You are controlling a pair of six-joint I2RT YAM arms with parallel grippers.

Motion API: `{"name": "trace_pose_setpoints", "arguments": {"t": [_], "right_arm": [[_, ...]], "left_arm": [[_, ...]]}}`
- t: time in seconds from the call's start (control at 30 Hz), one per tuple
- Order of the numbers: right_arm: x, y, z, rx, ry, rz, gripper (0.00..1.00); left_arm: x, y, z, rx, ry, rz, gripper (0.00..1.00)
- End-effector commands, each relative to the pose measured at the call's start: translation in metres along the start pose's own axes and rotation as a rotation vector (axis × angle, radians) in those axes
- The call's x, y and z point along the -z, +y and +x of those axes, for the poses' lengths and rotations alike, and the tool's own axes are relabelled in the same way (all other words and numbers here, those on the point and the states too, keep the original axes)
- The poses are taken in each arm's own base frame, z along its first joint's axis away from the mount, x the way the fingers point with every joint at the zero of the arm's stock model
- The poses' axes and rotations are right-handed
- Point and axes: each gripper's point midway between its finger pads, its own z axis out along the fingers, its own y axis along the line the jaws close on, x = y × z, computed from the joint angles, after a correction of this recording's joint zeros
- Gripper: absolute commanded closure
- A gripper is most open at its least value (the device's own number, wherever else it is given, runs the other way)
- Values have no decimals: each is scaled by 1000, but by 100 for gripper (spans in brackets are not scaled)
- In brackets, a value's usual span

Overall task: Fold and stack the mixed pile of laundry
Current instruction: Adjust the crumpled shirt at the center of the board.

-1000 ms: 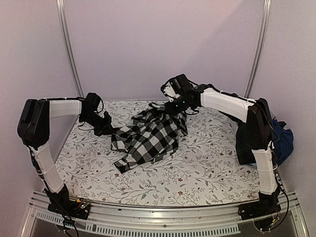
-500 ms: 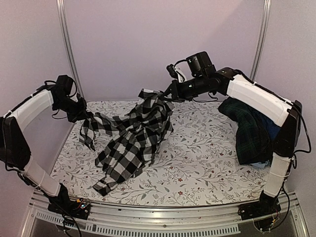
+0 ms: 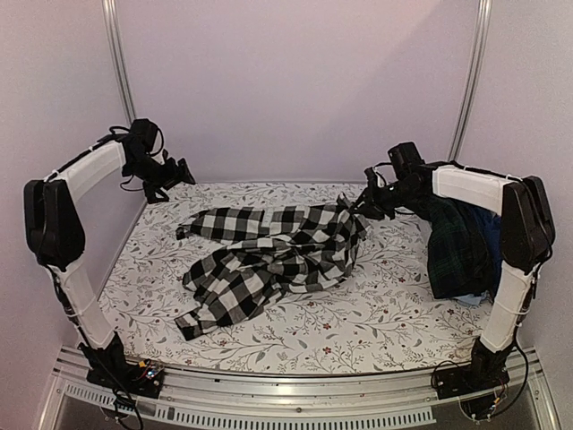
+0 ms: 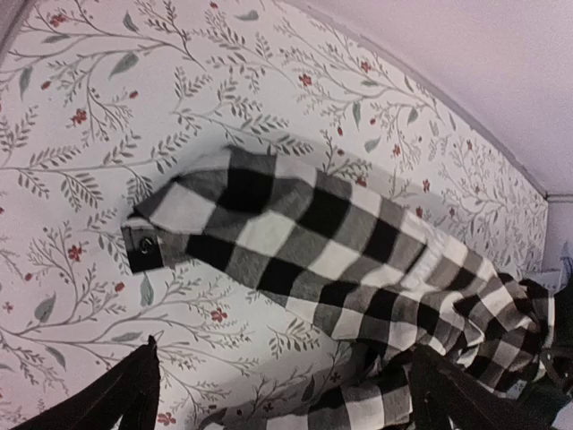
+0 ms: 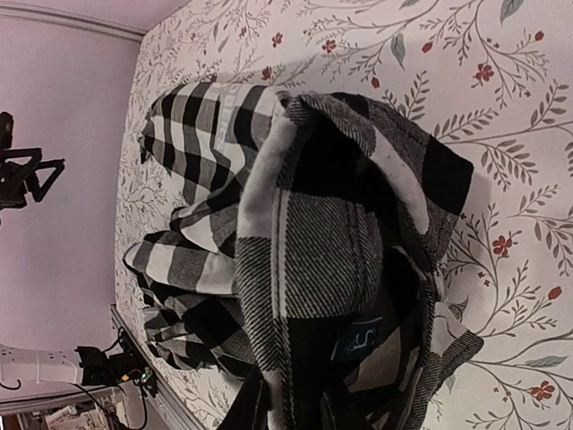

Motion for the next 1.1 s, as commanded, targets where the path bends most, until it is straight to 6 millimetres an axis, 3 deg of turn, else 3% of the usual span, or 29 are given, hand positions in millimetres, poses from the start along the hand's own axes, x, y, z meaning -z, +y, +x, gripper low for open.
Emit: {"name": "trace_pose_setpoints", "arguments": {"t": [0.0,0.07,0.17,0.33,0.53,0.7,0.83,0.97,1.07], "right_arm": [[-6,-23,11,25,30,121,81],[1,-34,10,33,14,176,81],[7,-37,8,35,3,193,86],[3,-39,12,22,25,188,95],[3,-43,18,13,43,196,100],[4,-43,21,14,42,191,100],[2,-43,22,9,42,183,100],[0,-45,25,4,47,179,100],[-1,-47,27,-4,48,181,100]], "left_arm": [[30,-58,109,-120,159,113,0],[32,-53,160,-113,231,123,0],[40,-39,213,-84,297,128,0],[51,-44,262,-144,344,203,0],[27,-18,291,-188,423,63,0],[5,19,310,-185,506,-138,1],[-7,28,328,-215,569,-189,5],[-17,40,345,-227,636,-226,25],[-19,51,339,-207,609,-263,73]]}}
